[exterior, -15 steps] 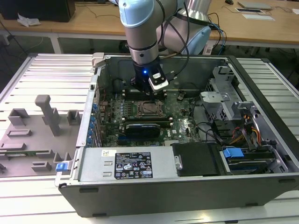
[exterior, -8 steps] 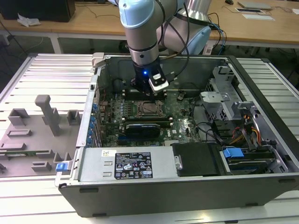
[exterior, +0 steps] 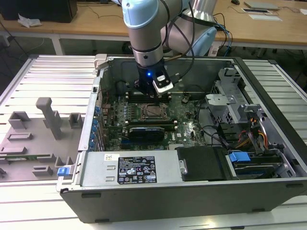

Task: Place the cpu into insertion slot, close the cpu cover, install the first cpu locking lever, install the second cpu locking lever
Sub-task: 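Install the first cpu locking lever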

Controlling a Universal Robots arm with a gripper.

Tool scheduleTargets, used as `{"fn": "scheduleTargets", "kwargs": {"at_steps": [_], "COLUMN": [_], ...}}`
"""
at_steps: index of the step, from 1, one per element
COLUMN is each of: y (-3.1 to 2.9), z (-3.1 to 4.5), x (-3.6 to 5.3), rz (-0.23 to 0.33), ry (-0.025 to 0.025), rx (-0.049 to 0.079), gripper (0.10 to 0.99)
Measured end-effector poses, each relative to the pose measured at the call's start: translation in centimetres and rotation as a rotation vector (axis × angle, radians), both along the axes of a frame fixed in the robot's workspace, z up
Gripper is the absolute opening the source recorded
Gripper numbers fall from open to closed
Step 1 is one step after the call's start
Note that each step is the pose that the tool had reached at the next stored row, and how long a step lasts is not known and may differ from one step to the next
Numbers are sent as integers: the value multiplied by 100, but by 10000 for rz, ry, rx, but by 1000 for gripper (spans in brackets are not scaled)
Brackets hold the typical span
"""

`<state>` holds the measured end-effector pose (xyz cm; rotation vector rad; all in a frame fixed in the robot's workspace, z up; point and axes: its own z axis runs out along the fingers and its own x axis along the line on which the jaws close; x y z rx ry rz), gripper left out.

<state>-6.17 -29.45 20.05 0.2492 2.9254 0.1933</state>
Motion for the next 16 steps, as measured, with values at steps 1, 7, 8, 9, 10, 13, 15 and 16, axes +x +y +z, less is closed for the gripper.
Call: {"fn": "scheduleTargets", "kwargs": {"at_steps": [1,7,8,9,10,13,15,16], "y": [-1,-39,-48,-52,-56,-72,-71,-71], "z": [0,-13,-15,-16,-17,-21,-22,-22], "x": [0,5,7,8,9,17,19,19], "rz": [1,0,1,1,0,0,0,0], "ry": [1,-10,-12,-12,-13,-19,-26,-26], "rx": [1,65,74,87,98,167,233,239], "gripper": [106,106,106,106,106,106,106,106]}}
